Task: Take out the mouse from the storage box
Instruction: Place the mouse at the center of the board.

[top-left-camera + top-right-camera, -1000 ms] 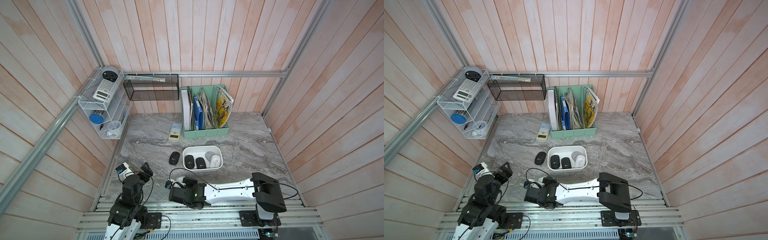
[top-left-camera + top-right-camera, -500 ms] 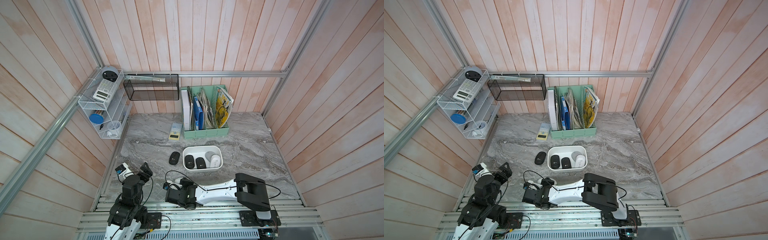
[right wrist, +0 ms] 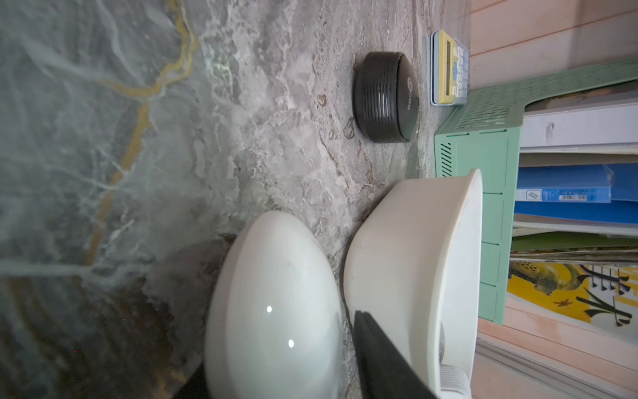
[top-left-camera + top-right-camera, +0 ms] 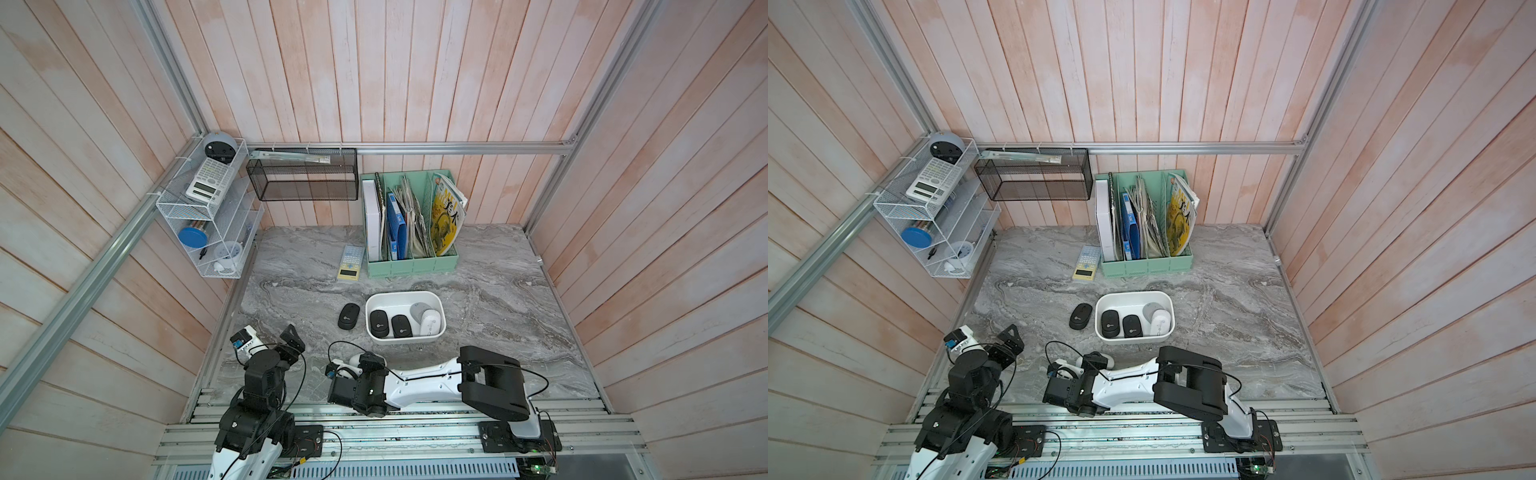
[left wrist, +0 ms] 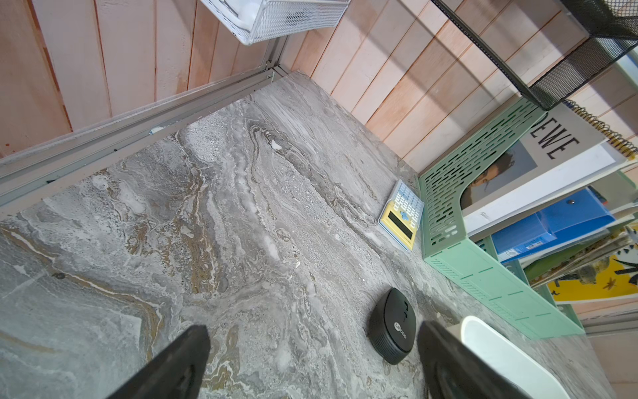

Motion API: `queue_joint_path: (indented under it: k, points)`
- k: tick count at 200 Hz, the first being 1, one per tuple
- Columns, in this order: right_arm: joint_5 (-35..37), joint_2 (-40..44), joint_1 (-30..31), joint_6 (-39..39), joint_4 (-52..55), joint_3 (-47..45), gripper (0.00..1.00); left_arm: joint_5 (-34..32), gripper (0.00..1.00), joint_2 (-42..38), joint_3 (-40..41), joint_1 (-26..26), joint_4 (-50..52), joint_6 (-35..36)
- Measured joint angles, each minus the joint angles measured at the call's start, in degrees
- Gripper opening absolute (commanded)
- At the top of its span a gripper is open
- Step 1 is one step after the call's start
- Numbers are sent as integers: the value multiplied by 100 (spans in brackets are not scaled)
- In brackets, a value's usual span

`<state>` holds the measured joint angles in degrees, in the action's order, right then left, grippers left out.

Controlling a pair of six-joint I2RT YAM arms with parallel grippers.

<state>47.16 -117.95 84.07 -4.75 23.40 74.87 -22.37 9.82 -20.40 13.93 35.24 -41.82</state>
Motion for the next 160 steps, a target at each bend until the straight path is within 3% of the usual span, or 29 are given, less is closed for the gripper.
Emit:
queue_joint_path:
  k: [41,88,160]
  points:
    - [-114,35,39,57,-4,-17,77,0,100,0,0,0,0,0]
    - [-225,240,144,179,61,-50,87,2,100,0,0,0,-2,2]
    - [-201,780,363,350,254,-201,91,33,100,0,0,0,-7,7]
